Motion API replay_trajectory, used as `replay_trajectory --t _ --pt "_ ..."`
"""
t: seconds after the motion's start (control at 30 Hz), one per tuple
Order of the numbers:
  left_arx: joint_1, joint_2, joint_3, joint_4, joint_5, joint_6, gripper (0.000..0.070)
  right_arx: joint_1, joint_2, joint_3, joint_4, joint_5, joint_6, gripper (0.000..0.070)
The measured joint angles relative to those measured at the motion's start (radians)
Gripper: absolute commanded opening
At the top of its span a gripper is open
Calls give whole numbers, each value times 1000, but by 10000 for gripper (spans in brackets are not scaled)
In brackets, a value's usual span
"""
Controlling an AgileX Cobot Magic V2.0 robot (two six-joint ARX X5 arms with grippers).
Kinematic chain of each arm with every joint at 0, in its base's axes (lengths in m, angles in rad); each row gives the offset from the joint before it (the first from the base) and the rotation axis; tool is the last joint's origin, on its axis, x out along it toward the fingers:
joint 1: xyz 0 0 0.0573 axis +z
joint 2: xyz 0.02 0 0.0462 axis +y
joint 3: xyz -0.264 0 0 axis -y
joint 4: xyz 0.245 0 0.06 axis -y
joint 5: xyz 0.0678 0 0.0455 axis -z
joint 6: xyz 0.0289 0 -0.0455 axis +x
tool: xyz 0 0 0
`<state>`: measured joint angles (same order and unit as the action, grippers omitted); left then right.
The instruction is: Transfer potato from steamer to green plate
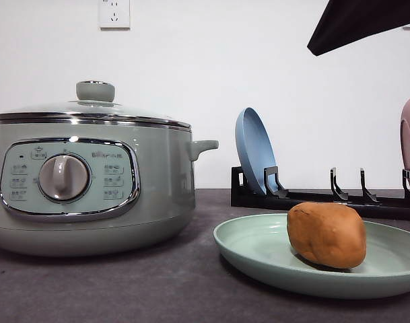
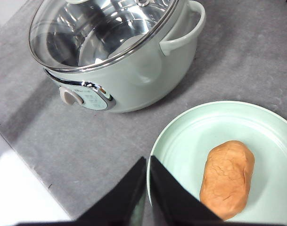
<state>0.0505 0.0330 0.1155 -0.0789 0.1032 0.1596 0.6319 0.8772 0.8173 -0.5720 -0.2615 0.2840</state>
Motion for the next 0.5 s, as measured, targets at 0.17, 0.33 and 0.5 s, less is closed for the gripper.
replay_trajectory --t 0.17,0.33,0.5 --pt "0 -25 -41 -30 0 0 10 0 0 0 0 0 0 1" --pt "0 -28 -80 -56 0 0 10 0 0 0 0 0 0 1" --pt "0 -29 -83 -73 0 0 10 0 0 0 0 0 0 0"
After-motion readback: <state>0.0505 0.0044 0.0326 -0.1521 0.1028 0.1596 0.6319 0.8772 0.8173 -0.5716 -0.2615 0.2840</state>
